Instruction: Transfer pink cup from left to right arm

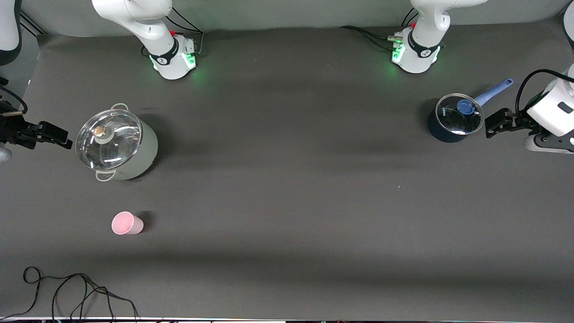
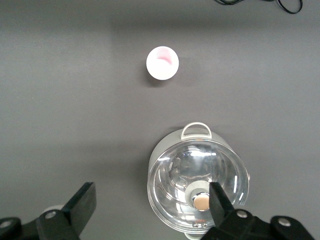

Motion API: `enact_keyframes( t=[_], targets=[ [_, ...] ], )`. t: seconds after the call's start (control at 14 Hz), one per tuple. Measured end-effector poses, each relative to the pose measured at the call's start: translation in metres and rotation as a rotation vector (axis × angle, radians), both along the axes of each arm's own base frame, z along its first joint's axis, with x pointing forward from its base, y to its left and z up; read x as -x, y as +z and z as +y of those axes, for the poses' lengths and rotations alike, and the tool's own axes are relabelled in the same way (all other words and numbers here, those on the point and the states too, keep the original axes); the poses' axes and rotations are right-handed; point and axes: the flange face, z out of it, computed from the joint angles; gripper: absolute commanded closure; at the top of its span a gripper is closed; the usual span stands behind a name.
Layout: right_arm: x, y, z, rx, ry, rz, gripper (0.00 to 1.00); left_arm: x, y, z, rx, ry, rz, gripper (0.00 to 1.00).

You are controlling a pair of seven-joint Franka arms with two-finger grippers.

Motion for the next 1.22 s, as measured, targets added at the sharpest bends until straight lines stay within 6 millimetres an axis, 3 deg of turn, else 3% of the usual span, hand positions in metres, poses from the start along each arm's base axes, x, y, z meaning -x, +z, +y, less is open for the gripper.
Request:
enact_keyframes(
  t=[0.72,1.22],
  targets=[
    [0.004,0.005,0.016,-0.001,-0.011,0.009,0.0,0.0,-0.006,0.007,0.008,0.009,0.017,0.0],
    [0.004,0.004,0.016,-0.001,-0.019,0.01,0.0,0.0,-0.012,0.007,0.01,0.008,0.023,0.0]
  ],
)
